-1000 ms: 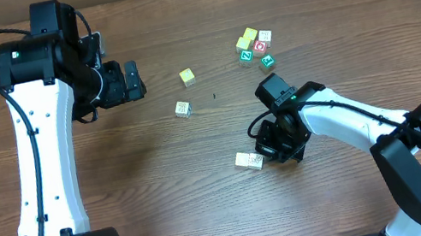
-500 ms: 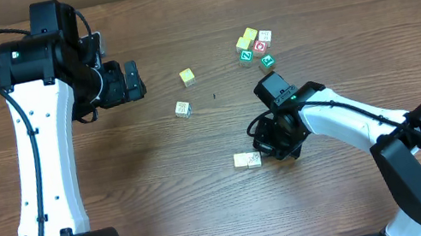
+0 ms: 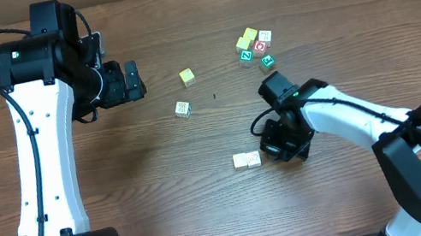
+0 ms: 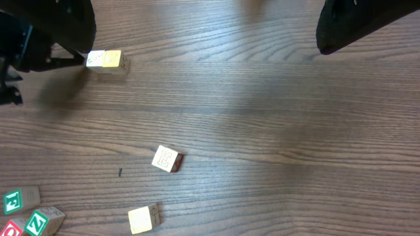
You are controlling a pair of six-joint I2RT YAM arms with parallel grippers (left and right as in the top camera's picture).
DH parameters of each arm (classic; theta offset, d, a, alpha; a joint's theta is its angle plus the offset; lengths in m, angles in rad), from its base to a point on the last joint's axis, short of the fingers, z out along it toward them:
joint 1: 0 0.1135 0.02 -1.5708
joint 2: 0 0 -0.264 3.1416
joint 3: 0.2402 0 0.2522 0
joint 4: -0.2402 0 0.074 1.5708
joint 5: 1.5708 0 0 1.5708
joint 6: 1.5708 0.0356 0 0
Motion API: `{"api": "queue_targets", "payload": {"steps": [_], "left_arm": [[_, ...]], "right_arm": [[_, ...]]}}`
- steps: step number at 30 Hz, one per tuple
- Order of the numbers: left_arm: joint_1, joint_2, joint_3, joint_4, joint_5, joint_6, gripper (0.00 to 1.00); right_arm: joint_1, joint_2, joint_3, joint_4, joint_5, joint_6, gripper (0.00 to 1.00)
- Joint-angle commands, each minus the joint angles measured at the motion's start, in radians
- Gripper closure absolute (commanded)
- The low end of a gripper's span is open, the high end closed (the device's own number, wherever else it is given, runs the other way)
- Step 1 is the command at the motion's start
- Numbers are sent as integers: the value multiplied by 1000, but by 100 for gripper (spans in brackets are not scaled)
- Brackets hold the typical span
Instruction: Flip 3 blocks
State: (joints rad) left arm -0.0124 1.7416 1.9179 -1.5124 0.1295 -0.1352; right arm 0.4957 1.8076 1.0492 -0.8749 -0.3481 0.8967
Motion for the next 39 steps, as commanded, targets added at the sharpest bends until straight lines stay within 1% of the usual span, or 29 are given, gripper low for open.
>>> {"api": "queue_targets", "payload": {"steps": [1,6,10,12,18,22,26,32,35,39], "left_arm": [[5,9,20,-1,-7,-10,0],[5,9,20,-1,-7,-10,0],[5,9,20,-1,-7,-10,0],[5,9,20,-1,-7,-10,0],[5,9,20,-1,-7,-10,0],[5,9,20,-1,-7,-10,0],[5,9,20,-1,-7,-10,0],[5,9,20,-1,-7,-10,0],[5,9,20,-1,-7,-10,0],[5,9,20,-1,-7,-10,0]], "right_arm": [[-20,-7,51,-48,13,-15,96],[31,-7,50,-101,3,-41,96],[122,-7,50,-103,8,-92,96],[162,-7,50,-105,40,-106,96],[252,-7,50,-118,223,-120,96],[300,-7,50,-72,277,-120,96],[330,-7,50,-21,288,-120,96],[335,-34,51,-30,337,-119,96],[335,-85,51,-26,337,-121,96],[335,-197,51,-28,337,-121,96]]}}
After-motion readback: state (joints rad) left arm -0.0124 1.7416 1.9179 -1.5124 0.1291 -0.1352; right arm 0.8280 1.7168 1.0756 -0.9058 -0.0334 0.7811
